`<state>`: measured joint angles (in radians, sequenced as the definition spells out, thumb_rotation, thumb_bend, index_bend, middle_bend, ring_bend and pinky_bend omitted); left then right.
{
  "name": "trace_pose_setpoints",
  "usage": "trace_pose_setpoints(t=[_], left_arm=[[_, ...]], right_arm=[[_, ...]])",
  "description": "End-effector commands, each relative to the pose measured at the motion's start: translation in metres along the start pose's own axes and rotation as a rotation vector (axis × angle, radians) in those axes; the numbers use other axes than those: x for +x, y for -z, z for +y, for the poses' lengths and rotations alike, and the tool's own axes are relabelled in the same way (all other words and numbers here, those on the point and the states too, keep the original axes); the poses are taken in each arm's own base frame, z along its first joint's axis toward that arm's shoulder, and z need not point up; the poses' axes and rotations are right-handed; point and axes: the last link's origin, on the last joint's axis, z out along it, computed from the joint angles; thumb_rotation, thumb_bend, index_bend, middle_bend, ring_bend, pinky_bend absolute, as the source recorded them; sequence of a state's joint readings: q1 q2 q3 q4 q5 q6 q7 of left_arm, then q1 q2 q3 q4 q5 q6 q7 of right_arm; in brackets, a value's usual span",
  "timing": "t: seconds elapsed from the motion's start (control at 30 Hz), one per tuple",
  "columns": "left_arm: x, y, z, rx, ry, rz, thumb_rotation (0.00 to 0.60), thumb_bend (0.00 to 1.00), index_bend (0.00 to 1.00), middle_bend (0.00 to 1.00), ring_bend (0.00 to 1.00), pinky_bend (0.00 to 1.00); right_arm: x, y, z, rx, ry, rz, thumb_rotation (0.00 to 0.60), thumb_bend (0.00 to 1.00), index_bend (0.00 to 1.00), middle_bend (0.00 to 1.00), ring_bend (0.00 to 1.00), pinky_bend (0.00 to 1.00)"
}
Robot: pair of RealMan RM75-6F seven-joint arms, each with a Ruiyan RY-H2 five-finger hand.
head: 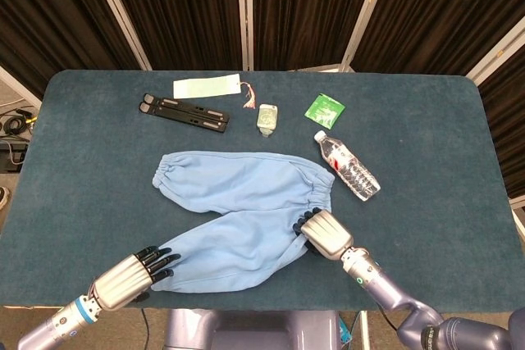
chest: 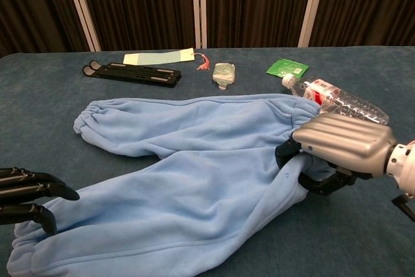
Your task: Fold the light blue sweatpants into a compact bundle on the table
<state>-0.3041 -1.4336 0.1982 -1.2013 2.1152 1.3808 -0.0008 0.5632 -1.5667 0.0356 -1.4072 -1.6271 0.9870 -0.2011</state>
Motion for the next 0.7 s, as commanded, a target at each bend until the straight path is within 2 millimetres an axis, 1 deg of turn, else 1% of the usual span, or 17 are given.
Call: trace_pose_setpoints(t=[0.03,0.17,0.3,0.43,0.5,0.6,0.7], left_arm=[[-0.004,0.002,0.001,-0.003,0.05,-0.005,0.6,0.03,0.33,0.13,0.14,0.25],[-0.01,-0.001,0.001,-0.005,0.044,-0.016,0.6,0.03,0.33,0.12,0.14,0.25],[-0.02,-0.008,0.0,0.007,0.037,-0.035,0.6,0.03,0.32,0.1,0.14,0.25],[-0.022,-0.015,-0.001,0.02,0.045,-0.034,0.6,0.05,0.32,0.1,0.14,0.25],[-0.023,-0.018,-0.002,0.025,0.042,-0.034,0.6,0.09,0.32,0.1,0.14,0.25],[-0.025,-0.02,-0.002,0.037,0.048,-0.042,0.6,0.18,0.32,0.1,0.14,0.25],[-0.025,-0.021,-0.001,0.044,0.062,-0.04,0.6,0.31,0.32,0.1,0.14,0.26]], right_arm=[[0.0,-0.001,0.0,-0.003,-0.008,0.002,0.6,0.49,0.57,0.54,0.43,0.44],[0.0,-0.001,0.0,-0.011,-0.035,0.006,0.6,0.49,0.58,0.54,0.43,0.44],[-0.001,0.001,0.002,-0.014,-0.039,0.003,0.6,0.49,0.58,0.54,0.43,0.44],[-0.001,0.002,0.005,-0.018,-0.046,0.004,0.6,0.49,0.57,0.54,0.43,0.44],[0.0,0.003,0.007,-0.02,-0.049,0.005,0.6,0.49,0.57,0.54,0.43,0.44],[0.0,0.005,0.01,-0.026,-0.059,0.007,0.6,0.49,0.57,0.54,0.43,0.44],[0.001,0.007,0.012,-0.026,-0.061,0.008,0.6,0.49,0.57,0.54,0.43,0.44]])
